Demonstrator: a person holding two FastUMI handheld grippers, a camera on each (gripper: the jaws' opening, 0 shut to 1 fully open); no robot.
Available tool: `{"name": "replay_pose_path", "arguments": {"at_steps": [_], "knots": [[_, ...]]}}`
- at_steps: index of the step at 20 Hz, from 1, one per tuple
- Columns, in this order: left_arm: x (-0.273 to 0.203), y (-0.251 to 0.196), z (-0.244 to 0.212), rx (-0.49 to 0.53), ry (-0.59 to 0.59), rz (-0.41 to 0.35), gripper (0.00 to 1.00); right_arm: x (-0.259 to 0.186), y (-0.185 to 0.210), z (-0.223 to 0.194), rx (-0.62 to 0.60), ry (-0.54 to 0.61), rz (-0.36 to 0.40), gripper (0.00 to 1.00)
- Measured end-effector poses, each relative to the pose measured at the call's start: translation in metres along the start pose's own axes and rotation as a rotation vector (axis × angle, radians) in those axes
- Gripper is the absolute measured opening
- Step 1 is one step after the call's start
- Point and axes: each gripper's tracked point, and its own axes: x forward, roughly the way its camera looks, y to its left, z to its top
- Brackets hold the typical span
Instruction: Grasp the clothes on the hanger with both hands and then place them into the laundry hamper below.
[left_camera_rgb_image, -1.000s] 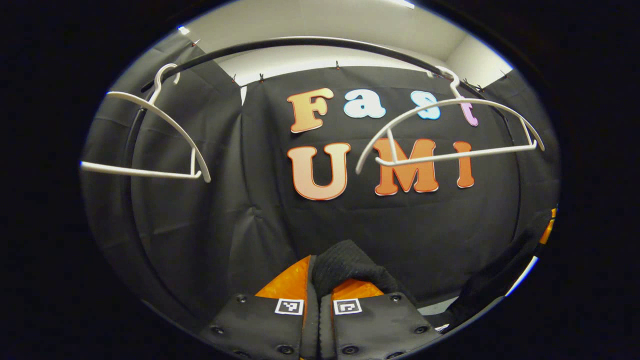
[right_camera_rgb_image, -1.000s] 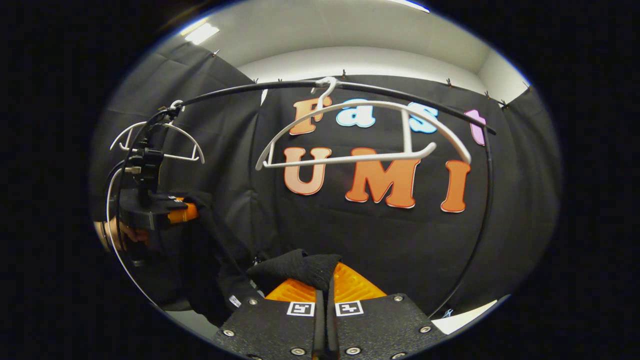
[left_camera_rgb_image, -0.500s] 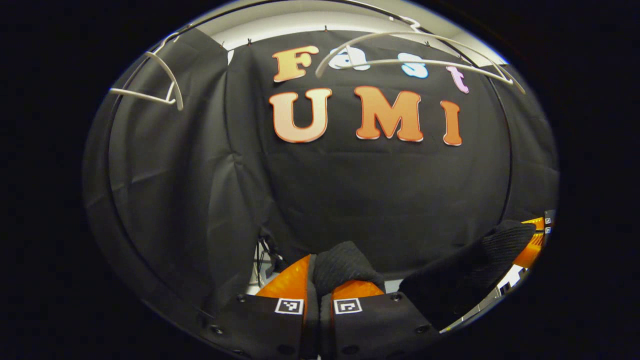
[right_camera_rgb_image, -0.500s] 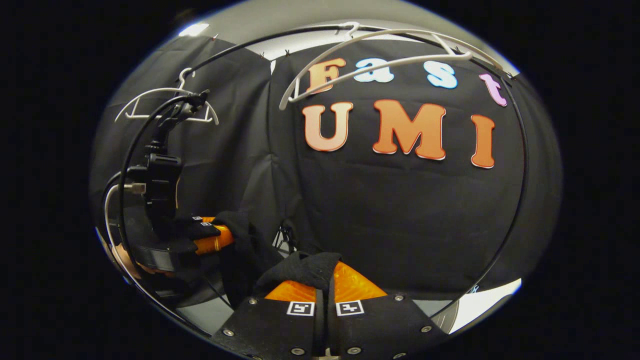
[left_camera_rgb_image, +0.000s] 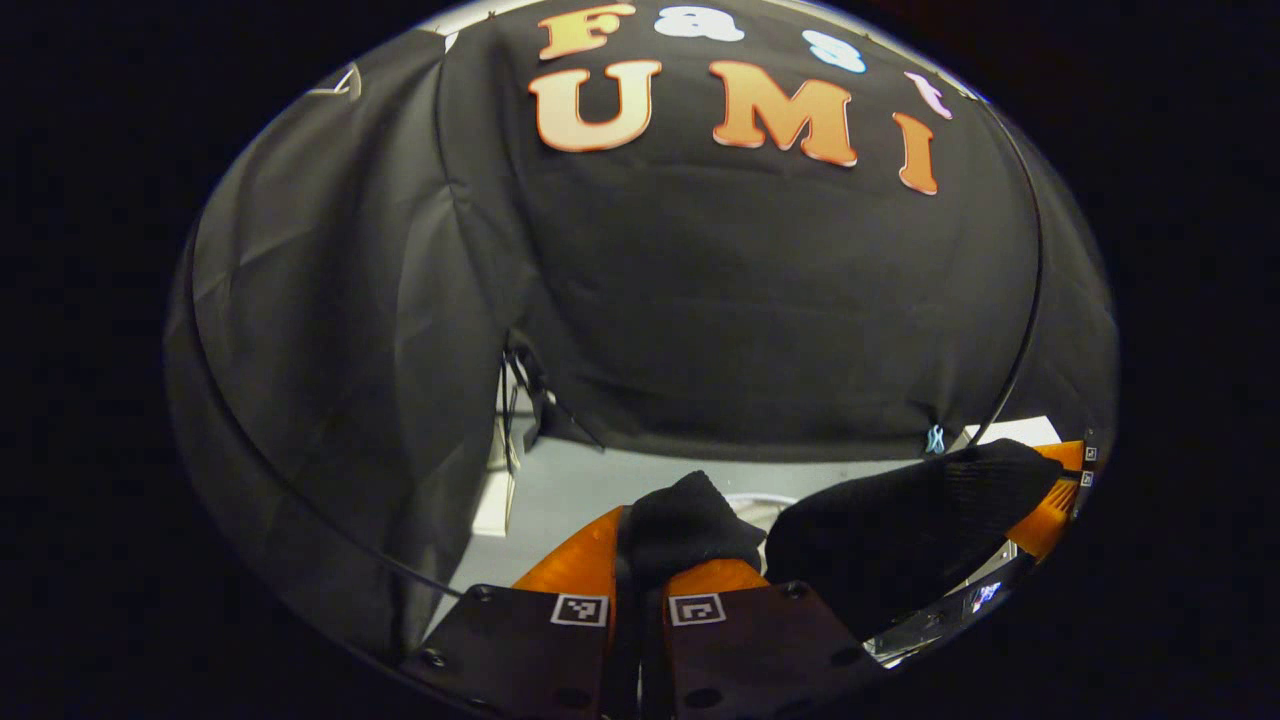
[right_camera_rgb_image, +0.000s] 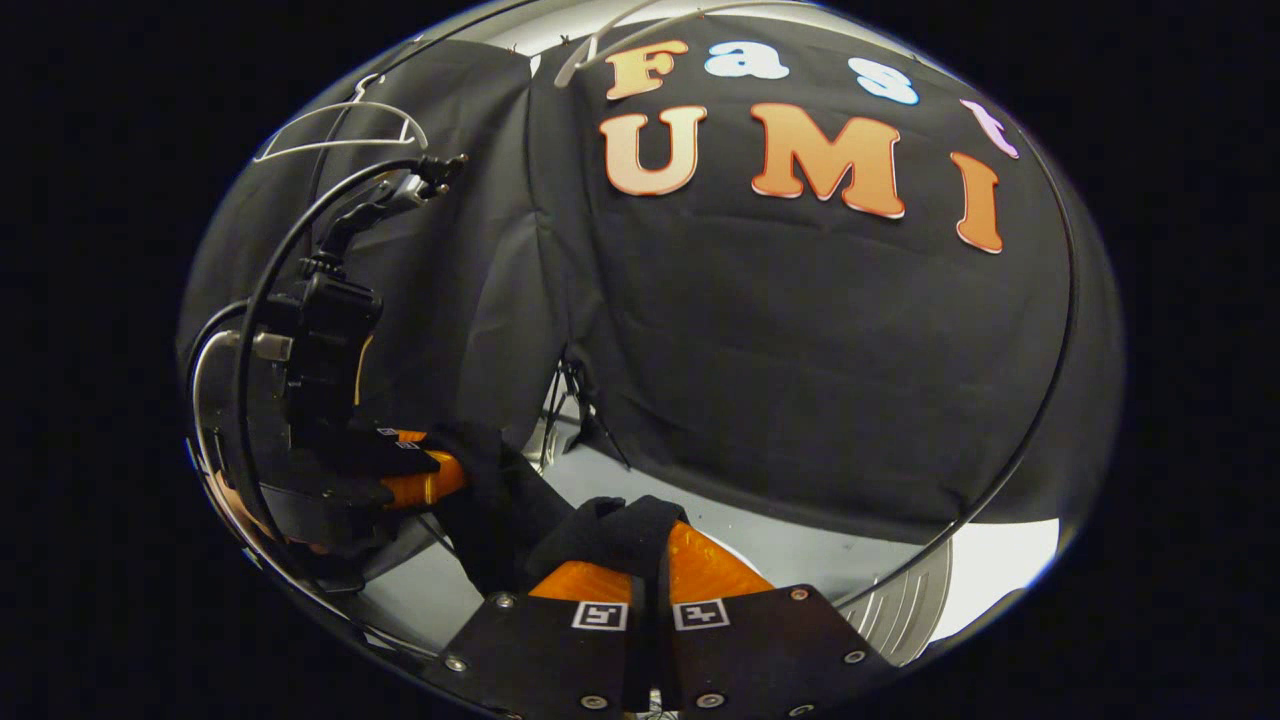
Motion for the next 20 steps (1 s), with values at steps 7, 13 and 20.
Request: {"name": "replay_pose_path", "arguments": {"at_steps": [7,13,20], "knots": [[0.024,0.006,-0.069,0.038,0.158,0.023,0.09,0.022,-0.002,-0.08,0.03,0.169,0.002,0.05],[0.039,0.035,-0.111,0.046,0.274,0.09,0.24,0.026,0.007,-0.132,0.036,0.296,0.018,0.12],[0.041,0.043,-0.136,0.077,0.32,0.087,1.0,0.026,0.017,-0.153,0.044,0.335,0.041,0.57]]}}
